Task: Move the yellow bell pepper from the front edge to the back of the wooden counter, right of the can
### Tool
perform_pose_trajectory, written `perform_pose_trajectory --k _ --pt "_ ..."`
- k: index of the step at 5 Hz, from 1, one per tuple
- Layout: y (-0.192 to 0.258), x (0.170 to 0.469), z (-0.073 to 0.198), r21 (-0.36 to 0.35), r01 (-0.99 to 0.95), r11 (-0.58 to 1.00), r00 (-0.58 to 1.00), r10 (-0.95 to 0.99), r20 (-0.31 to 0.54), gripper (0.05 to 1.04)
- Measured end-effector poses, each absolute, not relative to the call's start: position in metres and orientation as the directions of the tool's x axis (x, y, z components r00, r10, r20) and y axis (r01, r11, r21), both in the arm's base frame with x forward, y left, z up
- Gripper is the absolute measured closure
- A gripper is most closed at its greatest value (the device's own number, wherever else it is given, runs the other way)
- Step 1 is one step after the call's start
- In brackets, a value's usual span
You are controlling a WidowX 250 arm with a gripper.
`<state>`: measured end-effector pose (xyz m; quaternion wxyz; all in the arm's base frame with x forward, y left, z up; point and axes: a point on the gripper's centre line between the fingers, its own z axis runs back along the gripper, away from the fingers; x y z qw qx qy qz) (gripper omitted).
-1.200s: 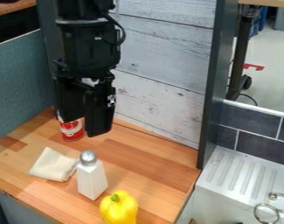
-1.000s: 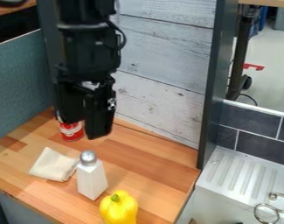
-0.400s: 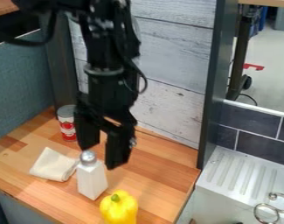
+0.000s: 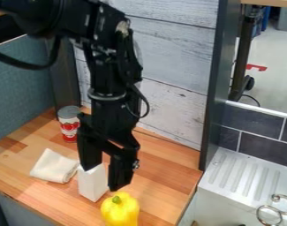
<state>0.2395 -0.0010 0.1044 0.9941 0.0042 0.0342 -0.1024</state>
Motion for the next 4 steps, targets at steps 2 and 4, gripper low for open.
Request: perform_pose_trajectory --k 2,4 --pt "-0.006 0.239 0.079 -0.03 0.189 0.982 0.977 -0.191 -0.099 0.081" --pt "-0.006 0.243 0.061 -0.032 0.17 0.985 0.977 -0.172 -0.123 0.081"
